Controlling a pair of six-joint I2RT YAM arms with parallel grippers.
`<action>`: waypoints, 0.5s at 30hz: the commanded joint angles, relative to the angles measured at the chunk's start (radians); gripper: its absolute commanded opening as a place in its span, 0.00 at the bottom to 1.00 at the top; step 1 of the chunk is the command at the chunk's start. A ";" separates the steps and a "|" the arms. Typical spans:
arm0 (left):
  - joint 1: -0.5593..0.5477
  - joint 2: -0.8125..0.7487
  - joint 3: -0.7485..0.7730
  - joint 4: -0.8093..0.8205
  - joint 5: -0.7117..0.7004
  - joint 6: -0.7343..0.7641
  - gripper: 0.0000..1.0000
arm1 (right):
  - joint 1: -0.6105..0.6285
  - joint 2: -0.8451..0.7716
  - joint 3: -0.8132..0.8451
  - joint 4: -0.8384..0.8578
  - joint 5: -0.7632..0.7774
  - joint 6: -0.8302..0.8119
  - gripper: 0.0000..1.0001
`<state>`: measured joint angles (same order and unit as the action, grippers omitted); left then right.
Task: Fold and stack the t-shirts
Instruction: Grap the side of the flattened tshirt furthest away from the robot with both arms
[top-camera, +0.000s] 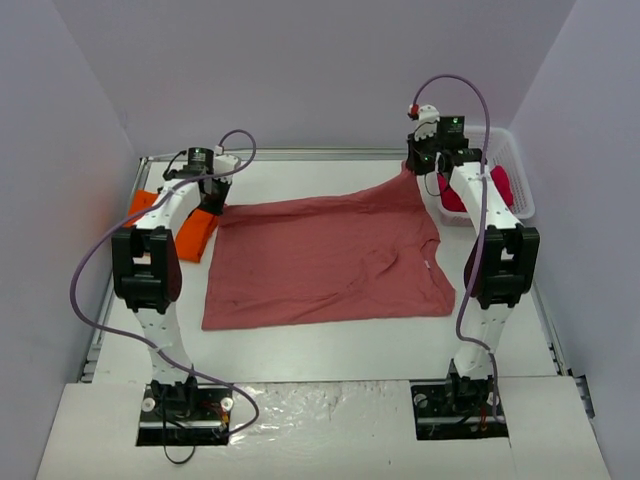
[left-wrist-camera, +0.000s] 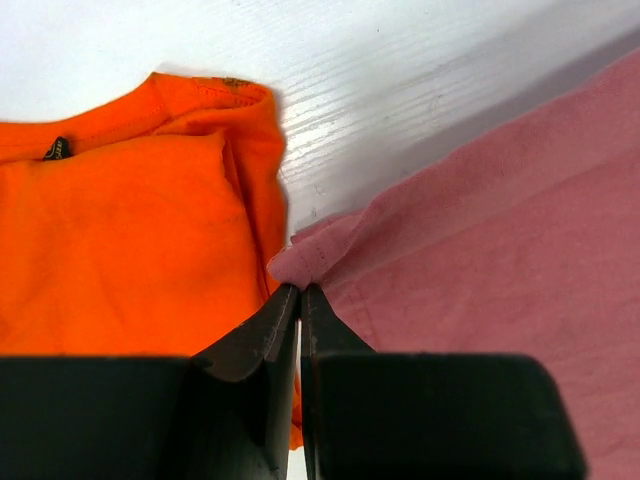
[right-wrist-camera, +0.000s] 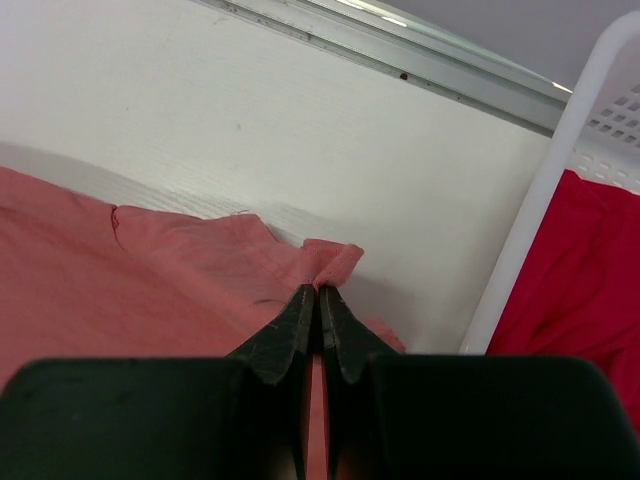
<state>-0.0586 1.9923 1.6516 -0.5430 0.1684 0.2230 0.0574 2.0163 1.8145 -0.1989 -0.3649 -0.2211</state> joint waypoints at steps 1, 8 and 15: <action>0.009 -0.089 0.002 0.017 0.003 0.004 0.02 | -0.010 -0.091 -0.033 -0.020 -0.014 -0.030 0.00; 0.011 -0.142 -0.049 0.015 0.008 0.010 0.02 | -0.013 -0.139 -0.101 -0.051 -0.022 -0.050 0.00; 0.009 -0.197 -0.125 0.020 0.006 0.027 0.02 | -0.013 -0.185 -0.165 -0.074 -0.034 -0.063 0.00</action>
<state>-0.0586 1.8606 1.5387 -0.5320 0.1791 0.2310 0.0517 1.9095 1.6672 -0.2493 -0.3744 -0.2668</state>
